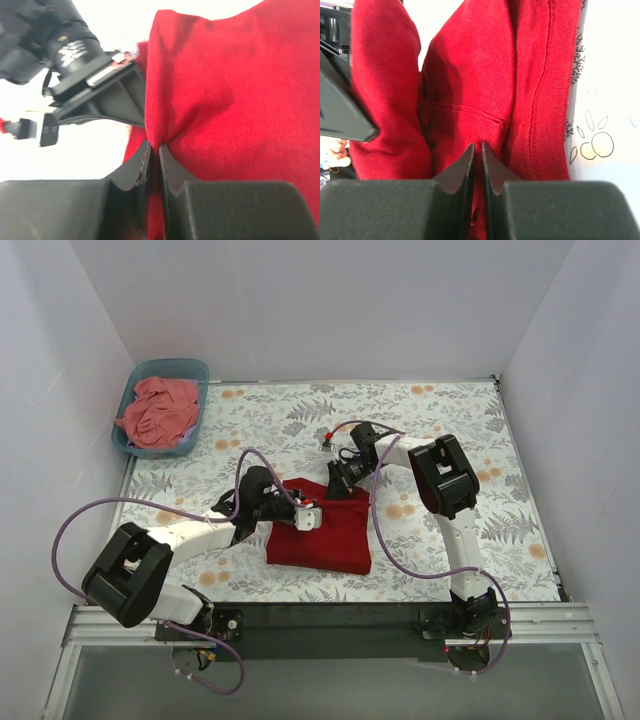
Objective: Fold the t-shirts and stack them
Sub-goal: Fold the tshirt
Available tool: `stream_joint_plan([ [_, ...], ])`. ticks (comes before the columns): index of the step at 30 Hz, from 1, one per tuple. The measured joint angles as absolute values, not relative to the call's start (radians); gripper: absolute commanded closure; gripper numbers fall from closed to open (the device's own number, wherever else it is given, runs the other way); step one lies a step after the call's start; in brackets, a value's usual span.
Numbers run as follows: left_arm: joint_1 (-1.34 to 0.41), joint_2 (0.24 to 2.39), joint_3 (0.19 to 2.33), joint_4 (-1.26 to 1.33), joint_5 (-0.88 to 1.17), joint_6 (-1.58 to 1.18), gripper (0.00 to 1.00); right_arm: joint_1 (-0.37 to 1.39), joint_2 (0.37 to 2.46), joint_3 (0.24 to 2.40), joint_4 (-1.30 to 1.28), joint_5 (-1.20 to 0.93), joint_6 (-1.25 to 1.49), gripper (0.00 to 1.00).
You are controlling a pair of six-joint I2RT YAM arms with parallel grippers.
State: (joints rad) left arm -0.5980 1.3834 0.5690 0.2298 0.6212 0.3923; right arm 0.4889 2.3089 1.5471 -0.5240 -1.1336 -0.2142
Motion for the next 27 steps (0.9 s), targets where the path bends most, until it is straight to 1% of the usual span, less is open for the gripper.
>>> stream_joint_plan([
  [4, -0.597, 1.403, 0.588, 0.279, 0.589, 0.367, 1.00, 0.488, 2.309, 1.547, -0.524, -1.141, -0.236, 0.84],
  [9, -0.580, 1.493, 0.649, 0.358, 0.566, 0.340, 1.00, 0.488, 2.309, 1.547, -0.528, -1.148, -0.257, 0.83],
  [17, -0.562, 1.599, 0.647, 0.503, 0.540, 0.336, 1.00, 0.488, 2.309, 1.547, -0.536, -1.153, -0.272, 0.83],
  [22, -0.560, 1.593, 0.605, 0.570, 0.546, 0.344, 1.00, 0.488, 2.309, 1.561, -0.553, -1.143, -0.268, 0.82],
  [27, -0.559, 1.551, 0.563, 0.591, 0.564, 0.352, 1.00, 0.488, 2.294, 1.622, -0.574, -1.089, -0.266, 0.81],
])
